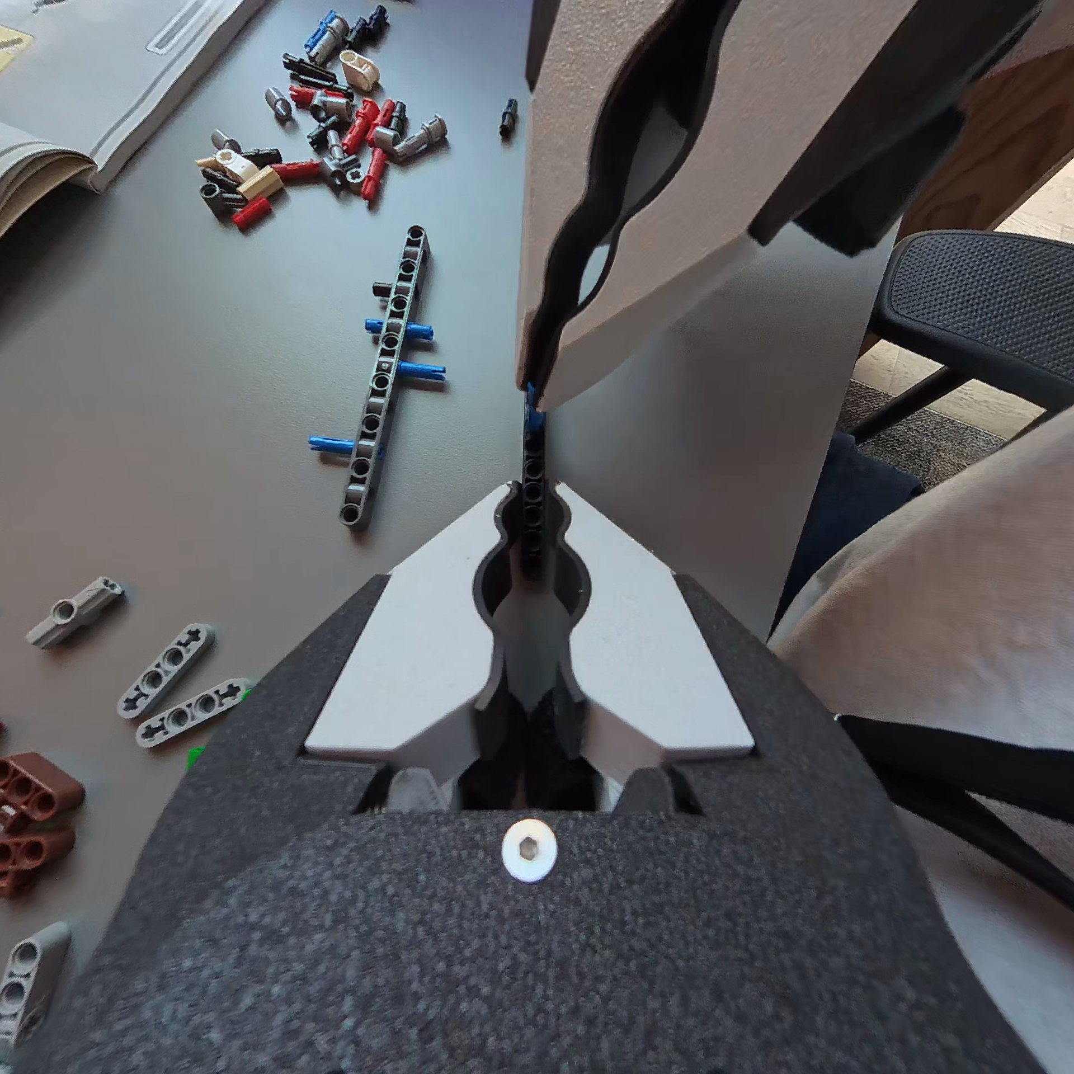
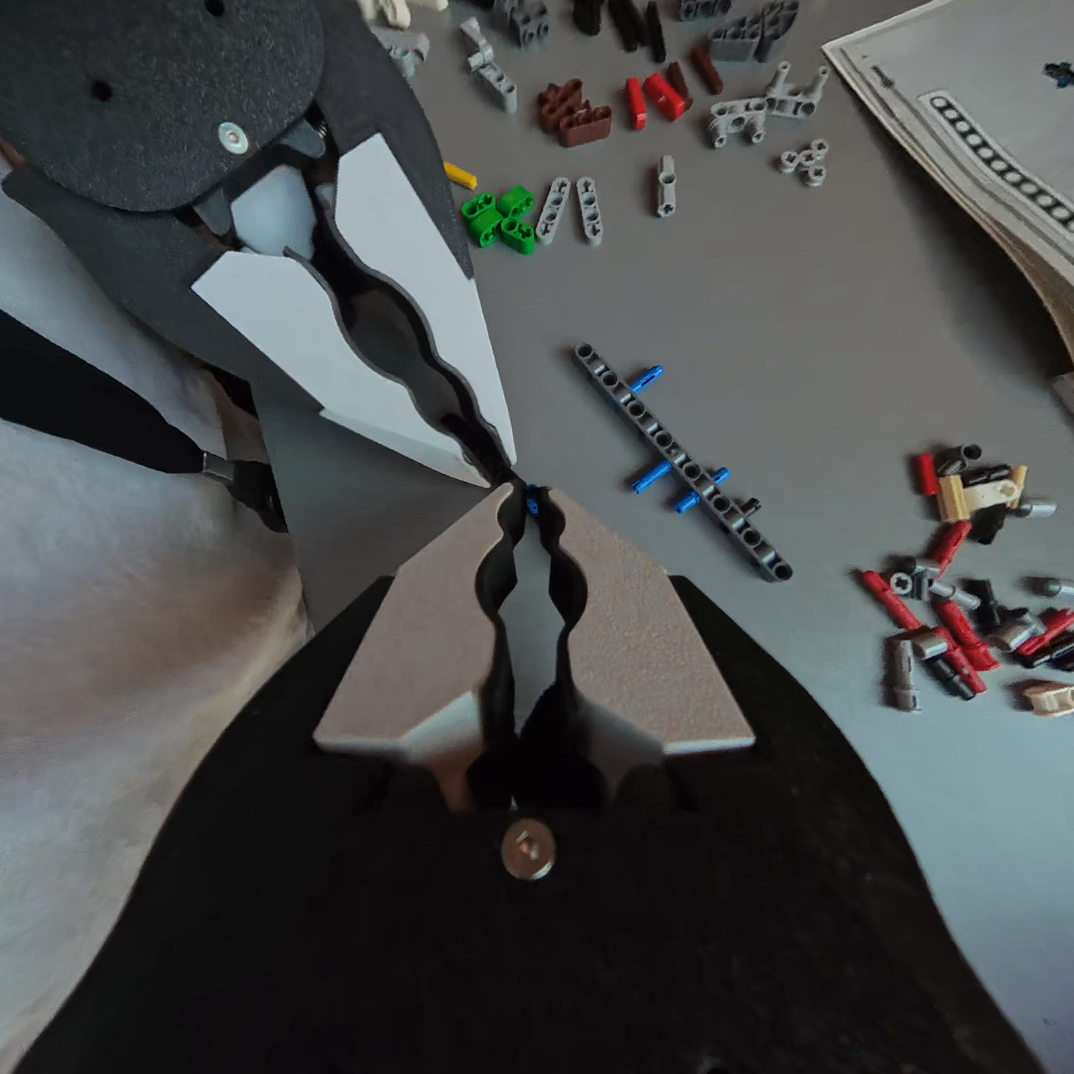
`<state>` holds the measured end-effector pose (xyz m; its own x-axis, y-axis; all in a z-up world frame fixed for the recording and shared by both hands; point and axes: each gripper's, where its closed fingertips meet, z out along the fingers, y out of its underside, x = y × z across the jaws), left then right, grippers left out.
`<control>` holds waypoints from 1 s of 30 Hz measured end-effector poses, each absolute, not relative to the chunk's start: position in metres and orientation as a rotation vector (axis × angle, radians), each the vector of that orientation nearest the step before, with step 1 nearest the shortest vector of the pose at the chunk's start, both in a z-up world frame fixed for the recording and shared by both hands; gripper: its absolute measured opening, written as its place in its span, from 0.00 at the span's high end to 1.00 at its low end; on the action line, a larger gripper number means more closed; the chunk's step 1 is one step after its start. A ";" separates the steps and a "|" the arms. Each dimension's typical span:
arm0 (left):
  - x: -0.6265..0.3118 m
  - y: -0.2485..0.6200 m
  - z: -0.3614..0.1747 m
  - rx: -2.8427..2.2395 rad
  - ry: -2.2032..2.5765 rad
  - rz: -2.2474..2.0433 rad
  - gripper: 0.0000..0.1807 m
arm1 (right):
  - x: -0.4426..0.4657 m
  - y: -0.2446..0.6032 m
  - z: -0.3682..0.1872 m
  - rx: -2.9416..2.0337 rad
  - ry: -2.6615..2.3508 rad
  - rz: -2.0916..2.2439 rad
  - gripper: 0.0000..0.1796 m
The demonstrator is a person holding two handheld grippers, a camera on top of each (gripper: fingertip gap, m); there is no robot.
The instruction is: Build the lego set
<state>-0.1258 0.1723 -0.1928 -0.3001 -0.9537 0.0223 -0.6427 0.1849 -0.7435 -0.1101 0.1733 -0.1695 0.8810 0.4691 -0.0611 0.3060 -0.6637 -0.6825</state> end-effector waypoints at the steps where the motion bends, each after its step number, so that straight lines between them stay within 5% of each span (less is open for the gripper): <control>1: -0.126 0.172 -0.193 -1.495 2.015 -0.918 0.96 | -0.109 0.172 -0.170 -2.340 -0.504 0.307 0.99; 30: -0.126 0.172 -0.193 -1.495 2.016 -0.920 0.96 | -0.109 0.174 -0.177 -2.334 -0.364 0.213 0.99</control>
<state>-0.1256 0.1723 -0.1929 -0.3006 -0.9534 0.0239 -0.6427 0.1840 -0.7437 -0.1090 0.1739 -0.1775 0.9457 0.3221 -0.0448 0.1971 -0.6774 -0.7087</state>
